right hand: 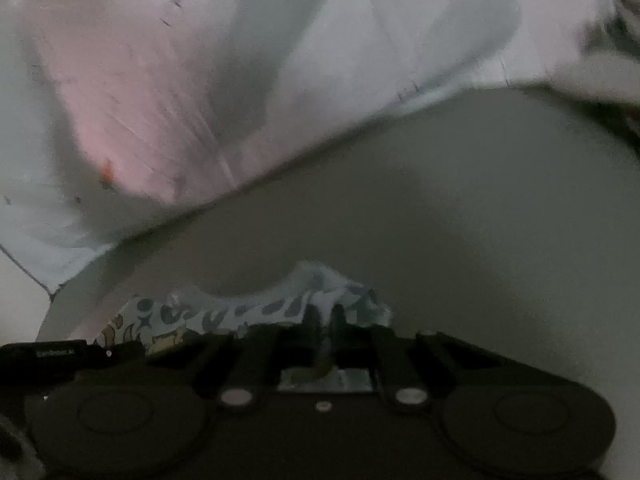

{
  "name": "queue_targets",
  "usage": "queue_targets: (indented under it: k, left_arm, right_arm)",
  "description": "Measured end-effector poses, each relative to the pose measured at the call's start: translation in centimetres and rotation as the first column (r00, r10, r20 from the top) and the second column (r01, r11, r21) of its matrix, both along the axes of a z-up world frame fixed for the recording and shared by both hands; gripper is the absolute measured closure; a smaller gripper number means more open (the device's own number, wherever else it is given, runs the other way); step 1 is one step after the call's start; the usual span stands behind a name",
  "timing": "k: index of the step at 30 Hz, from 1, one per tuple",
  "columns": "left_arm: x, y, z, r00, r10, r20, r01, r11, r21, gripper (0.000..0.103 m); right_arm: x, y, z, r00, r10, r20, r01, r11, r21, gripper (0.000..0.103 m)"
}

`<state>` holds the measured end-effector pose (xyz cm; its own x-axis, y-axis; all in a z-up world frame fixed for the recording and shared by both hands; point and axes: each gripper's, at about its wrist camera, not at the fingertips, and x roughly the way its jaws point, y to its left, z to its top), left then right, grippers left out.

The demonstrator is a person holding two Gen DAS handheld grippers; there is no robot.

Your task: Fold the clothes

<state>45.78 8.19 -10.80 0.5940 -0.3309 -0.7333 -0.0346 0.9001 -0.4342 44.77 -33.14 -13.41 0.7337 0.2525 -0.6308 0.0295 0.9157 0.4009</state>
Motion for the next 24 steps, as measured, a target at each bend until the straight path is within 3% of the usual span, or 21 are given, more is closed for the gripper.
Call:
queue_targets:
  k: [3,5,7,9,10,11,12,13,14,15,19,24]
  left_arm:
    - [0.4,0.7,1.6,0.998,0.008,0.056,-0.007,0.999,-0.033,0.092]
    - [1.3,1.1,1.1,0.998,0.011,0.056,-0.009,0.999,-0.038,0.091]
    - [2.9,0.4,-0.9,1.0,-0.023,0.008,0.022,0.999,0.034,0.083]
    - [3.9,0.0,-2.6,0.997,-0.042,-0.06,0.049,0.993,0.11,0.07]
    - [3.7,0.3,-2.4,0.997,-0.036,-0.062,0.043,0.994,0.102,0.068]
    - [3.5,0.7,-2.2,0.997,-0.03,-0.064,0.036,0.995,0.094,0.06]
    - [3.3,1.1,-2.0,0.997,-0.026,-0.067,0.032,0.996,0.083,0.045]
    - [2.9,1.7,-1.6,0.997,-0.031,-0.071,0.035,0.998,0.054,0.034]
    - [2.5,2.3,-1.2,0.996,-0.039,-0.075,0.041,0.999,0.025,0.013]
    - [2.1,2.8,-0.8,0.995,-0.059,-0.076,0.059,0.998,-0.005,0.009]
    - [-1.2,4.6,-0.2,0.985,-0.137,-0.101,0.132,0.989,-0.062,0.008]
    - [-3.6,4.2,-2.4,0.966,-0.155,-0.206,0.151,0.988,-0.038,0.008]
  right_arm:
    - [0.6,0.6,2.3,0.996,0.032,0.087,-0.028,0.999,-0.046,0.099]
    - [1.6,1.2,2.8,0.993,0.053,0.109,-0.043,0.995,-0.09,0.099]
    - [2.9,1.7,1.9,0.995,0.062,0.083,-0.051,0.99,-0.13,0.099]
    - [4.2,2.0,-0.3,0.999,0.033,-0.016,-0.035,0.986,-0.166,0.097]
    - [4.8,2.1,-1.4,0.997,0.009,-0.076,-0.024,0.981,-0.193,0.095]
    - [4.7,2.2,-1.7,0.996,0.0,-0.09,-0.018,0.978,-0.206,0.088]
    - [4.6,2.2,-2.0,0.995,-0.009,-0.101,-0.013,0.976,-0.218,0.081]
    - [4.0,2.2,-1.8,0.995,-0.026,-0.092,0.006,0.977,-0.215,0.058]
    - [3.1,2.0,-1.6,0.995,-0.037,-0.092,0.018,0.981,-0.196,0.033]
    - [2.4,1.8,-1.6,0.994,-0.039,-0.104,0.021,0.985,-0.171,0.027]
    - [-1.0,0.7,-2.3,0.983,-0.021,-0.183,0.011,0.998,-0.054,0.024]
    - [-4.8,-0.4,-4.0,0.971,-0.058,-0.233,0.093,0.985,0.142,0.018]
